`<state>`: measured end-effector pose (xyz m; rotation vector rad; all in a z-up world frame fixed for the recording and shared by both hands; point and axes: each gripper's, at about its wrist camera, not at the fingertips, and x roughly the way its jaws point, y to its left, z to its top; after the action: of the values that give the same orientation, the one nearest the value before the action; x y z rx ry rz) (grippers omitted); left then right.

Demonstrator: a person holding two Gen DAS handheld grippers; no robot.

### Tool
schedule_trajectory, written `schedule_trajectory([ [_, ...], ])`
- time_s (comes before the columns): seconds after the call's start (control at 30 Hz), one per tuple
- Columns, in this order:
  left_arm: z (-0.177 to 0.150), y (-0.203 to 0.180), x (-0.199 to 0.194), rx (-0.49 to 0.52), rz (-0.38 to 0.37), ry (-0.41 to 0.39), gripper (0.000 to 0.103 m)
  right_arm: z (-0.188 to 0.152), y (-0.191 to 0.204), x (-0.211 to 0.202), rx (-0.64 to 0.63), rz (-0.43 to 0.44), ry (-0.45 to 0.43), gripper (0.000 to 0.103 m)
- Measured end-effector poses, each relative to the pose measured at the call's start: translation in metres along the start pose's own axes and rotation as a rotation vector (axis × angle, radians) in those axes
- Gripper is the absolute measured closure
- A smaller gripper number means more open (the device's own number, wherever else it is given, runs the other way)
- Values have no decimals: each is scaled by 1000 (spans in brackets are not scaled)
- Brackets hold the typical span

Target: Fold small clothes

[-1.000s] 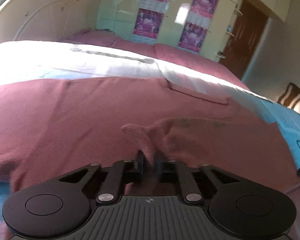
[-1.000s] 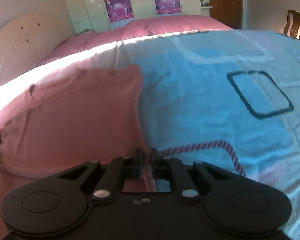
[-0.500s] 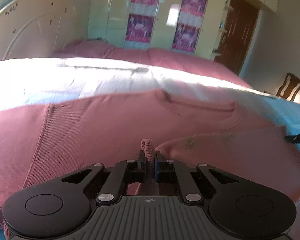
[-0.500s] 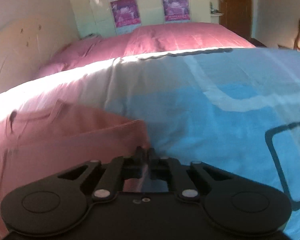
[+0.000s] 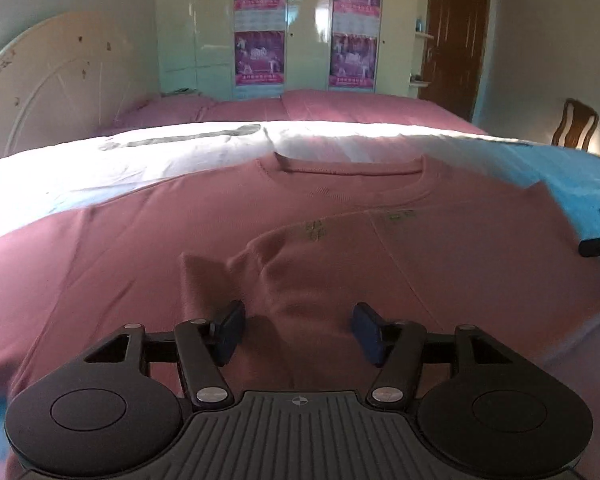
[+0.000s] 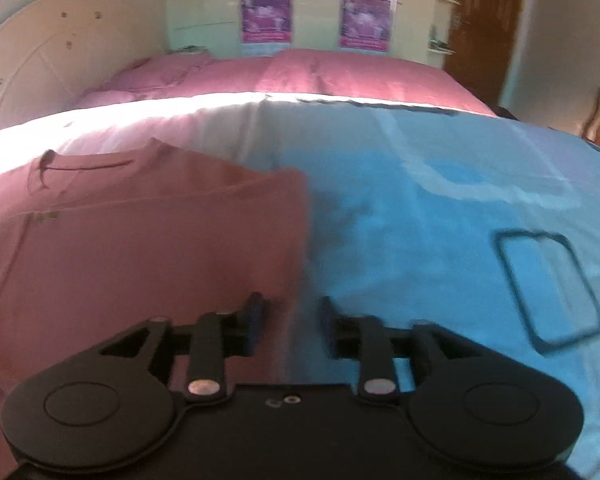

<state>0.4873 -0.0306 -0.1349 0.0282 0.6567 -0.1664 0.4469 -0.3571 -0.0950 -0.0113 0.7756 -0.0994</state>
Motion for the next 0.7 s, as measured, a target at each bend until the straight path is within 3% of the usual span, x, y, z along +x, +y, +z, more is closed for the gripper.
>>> schedule_trajectory([
  [0.1, -12, -4, -29, 10, -4, -64, 43, -15, 11, -34, -48, 29, -59, 75],
  [0.17, -18, -9, -25, 21, 3, -30, 43, -24, 23, -46, -82, 70, -86, 80],
  [0.23, -19, -6, -18, 8, 18, -8, 44, -33, 30, -41, -107, 95, -52, 80],
  [0.27, -18, -4, -19, 12, 26, -4, 44, -39, 31, -36, -123, 74, -19, 80],
  [0.33, -16, 1, -20, 8, 45, -3, 44, -46, 23, -38, -115, 53, -33, 81],
  [0.4, -11, 13, -20, -18, 50, -22, 43, -41, 21, -44, -95, 44, -21, 80],
  [0.5, 2, 37, -12, -74, 86, -62, 44, -31, 14, -49, -39, 64, -73, 76],
  [0.57, 12, 50, 4, -103, 100, -40, 44, -13, 3, -36, 12, 44, -105, 75],
  [0.63, 20, 64, 26, -171, 69, 7, 44, 8, -9, -16, 79, 50, -117, 75],
  [0.7, 22, 70, 36, -196, 41, 1, 46, 22, -21, 3, 158, 85, -105, 73],
])
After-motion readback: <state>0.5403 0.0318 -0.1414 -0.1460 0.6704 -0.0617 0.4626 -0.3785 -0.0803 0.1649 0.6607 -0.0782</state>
